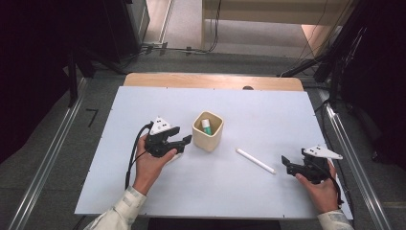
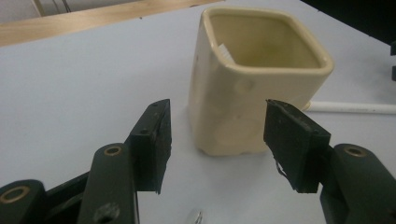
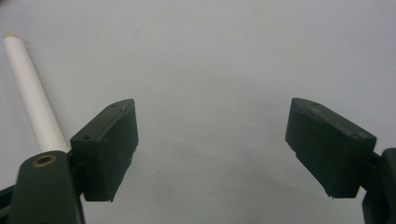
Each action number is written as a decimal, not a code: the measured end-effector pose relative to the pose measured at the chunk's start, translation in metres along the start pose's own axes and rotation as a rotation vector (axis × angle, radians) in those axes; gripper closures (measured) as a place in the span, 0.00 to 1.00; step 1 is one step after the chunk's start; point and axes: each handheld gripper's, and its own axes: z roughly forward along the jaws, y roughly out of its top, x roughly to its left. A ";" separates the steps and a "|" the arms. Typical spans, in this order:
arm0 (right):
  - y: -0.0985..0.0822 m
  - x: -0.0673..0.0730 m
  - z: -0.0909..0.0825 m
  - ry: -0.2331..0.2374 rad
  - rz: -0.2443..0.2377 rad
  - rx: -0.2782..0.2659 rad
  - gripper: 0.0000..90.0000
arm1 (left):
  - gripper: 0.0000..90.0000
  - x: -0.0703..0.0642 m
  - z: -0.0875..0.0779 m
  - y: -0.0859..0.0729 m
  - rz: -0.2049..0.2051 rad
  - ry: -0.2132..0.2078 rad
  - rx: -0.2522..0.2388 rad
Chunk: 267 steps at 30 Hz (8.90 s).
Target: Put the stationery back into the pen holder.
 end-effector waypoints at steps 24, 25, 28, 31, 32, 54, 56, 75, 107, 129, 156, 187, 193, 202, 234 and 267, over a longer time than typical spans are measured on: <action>0.000 0.000 -0.001 0.002 -0.002 -0.003 0.17 | 0.31 0.015 -0.001 -0.041 0.011 0.062 0.109; 0.000 0.000 -0.001 0.004 -0.004 -0.005 0.17 | 0.31 0.015 -0.001 -0.043 0.012 0.068 0.112; 0.000 0.000 -0.001 0.004 -0.004 -0.004 0.17 | 0.30 0.017 -0.003 -0.047 0.015 0.076 0.121; 0.000 0.000 -0.001 0.003 -0.004 -0.004 0.17 | 0.30 0.019 -0.005 -0.050 0.018 0.077 0.132; 0.000 0.000 -0.001 0.003 -0.003 -0.003 0.17 | 0.30 0.019 -0.005 -0.051 0.017 0.078 0.135; -0.001 0.000 -0.001 0.003 -0.006 0.003 0.17 | 0.37 0.014 0.002 -0.065 0.080 0.099 0.207; 0.000 0.000 -0.001 0.002 -0.003 0.001 0.17 | 0.39 0.013 0.002 -0.066 0.093 0.103 0.212; 0.000 0.001 -0.001 -0.002 -0.008 -0.001 0.17 | 0.77 0.006 0.003 -0.068 0.109 0.081 0.219; 0.000 0.000 -0.001 -0.002 0.001 0.000 0.17 | 0.91 0.008 -0.001 -0.060 0.017 0.014 0.183; 0.000 0.001 0.001 0.000 -0.003 0.004 0.17 | 0.91 0.007 -0.023 -0.015 -0.022 -0.015 0.041; 0.000 0.001 0.000 0.003 0.000 0.001 0.17 | 0.91 -0.008 -0.006 0.040 0.024 -0.036 -0.013; 0.000 -0.001 0.000 0.013 -0.004 -0.004 0.17 | 0.91 -0.022 0.049 0.090 0.024 -0.037 0.026; 0.000 -0.001 0.000 0.015 -0.005 -0.003 0.17 | 0.91 -0.025 0.059 0.097 0.025 -0.043 0.032; 0.000 -0.002 0.000 0.014 -0.004 -0.004 0.17 | 0.91 -0.025 0.073 0.113 0.020 -0.041 0.033; -0.001 -0.004 -0.001 0.016 -0.003 -0.004 0.17 | 0.91 -0.018 0.096 0.121 0.007 -0.029 0.004; 0.000 -0.003 0.000 0.019 -0.010 -0.001 0.17 | 0.69 -0.028 0.070 0.100 0.050 -0.011 0.004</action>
